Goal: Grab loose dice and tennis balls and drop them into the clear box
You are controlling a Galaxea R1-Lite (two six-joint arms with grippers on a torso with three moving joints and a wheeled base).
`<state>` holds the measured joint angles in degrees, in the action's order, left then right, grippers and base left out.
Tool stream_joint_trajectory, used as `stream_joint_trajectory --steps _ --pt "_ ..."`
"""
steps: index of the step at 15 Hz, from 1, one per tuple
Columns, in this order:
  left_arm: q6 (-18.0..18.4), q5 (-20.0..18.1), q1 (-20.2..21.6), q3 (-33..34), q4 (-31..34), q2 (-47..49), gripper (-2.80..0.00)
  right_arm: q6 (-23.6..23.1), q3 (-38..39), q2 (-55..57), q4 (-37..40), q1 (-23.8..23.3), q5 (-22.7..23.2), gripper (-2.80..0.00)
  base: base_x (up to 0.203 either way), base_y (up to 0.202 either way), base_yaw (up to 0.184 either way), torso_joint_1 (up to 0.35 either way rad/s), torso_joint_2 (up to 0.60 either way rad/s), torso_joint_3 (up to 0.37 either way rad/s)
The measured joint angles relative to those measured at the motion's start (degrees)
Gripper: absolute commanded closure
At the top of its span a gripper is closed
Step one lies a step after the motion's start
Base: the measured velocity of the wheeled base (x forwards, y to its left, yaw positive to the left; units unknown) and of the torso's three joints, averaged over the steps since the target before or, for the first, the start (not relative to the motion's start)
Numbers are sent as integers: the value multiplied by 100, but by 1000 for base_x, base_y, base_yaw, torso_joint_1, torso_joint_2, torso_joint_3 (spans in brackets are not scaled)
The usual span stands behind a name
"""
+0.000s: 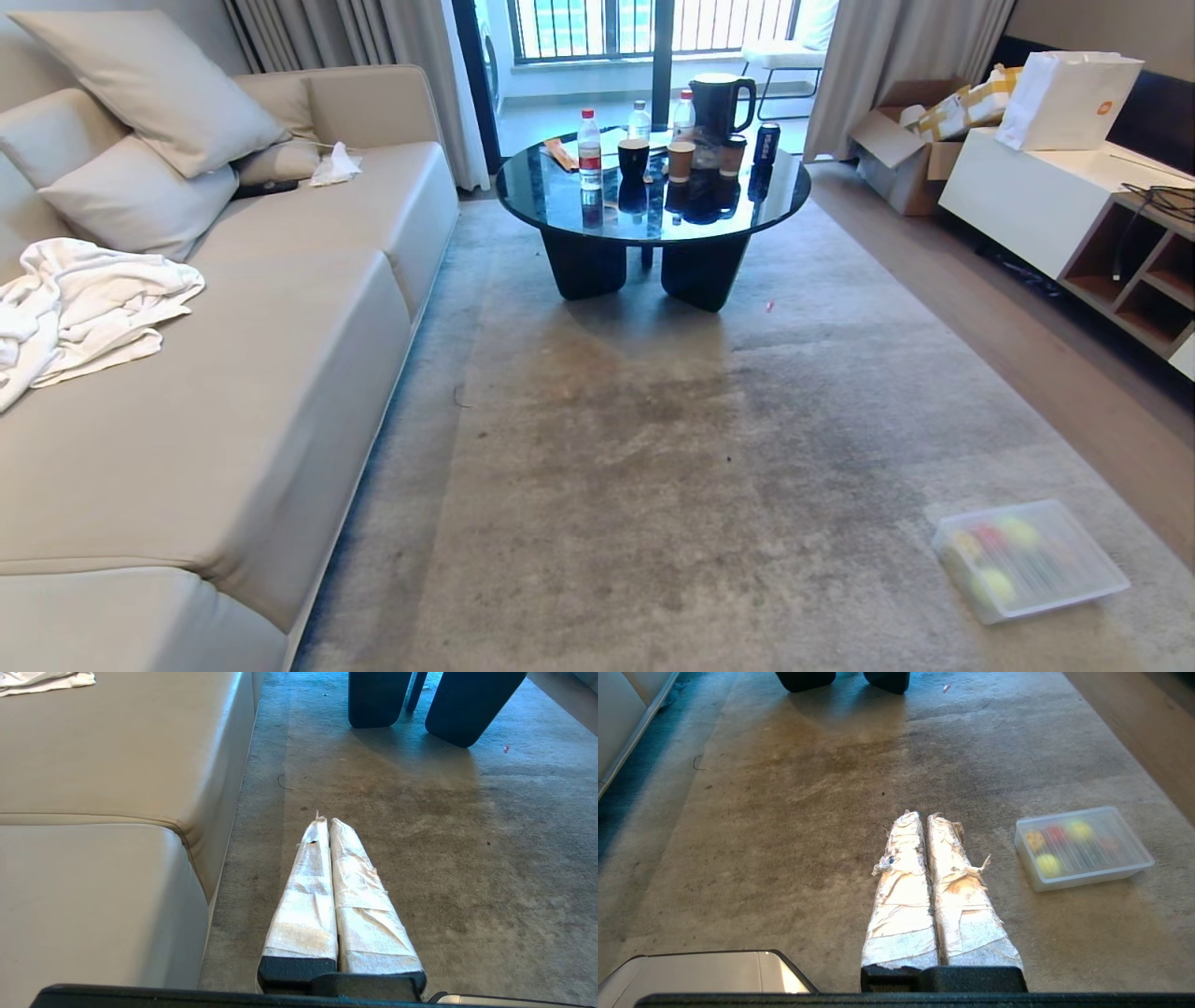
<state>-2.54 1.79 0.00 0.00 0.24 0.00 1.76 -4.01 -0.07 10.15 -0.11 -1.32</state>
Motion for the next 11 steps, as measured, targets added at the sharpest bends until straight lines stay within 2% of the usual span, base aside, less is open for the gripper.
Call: stream_joint_trajectory --steps 7,11 --pt "-11 10 0 0 2 0 0 0 -6 0 -1 4 -5 0 0 0 0 0 0 0" --pt "-223 46 0 0 11 0 0 0 0 0 -1 0 -2 0 0 0 0 0 0 0"
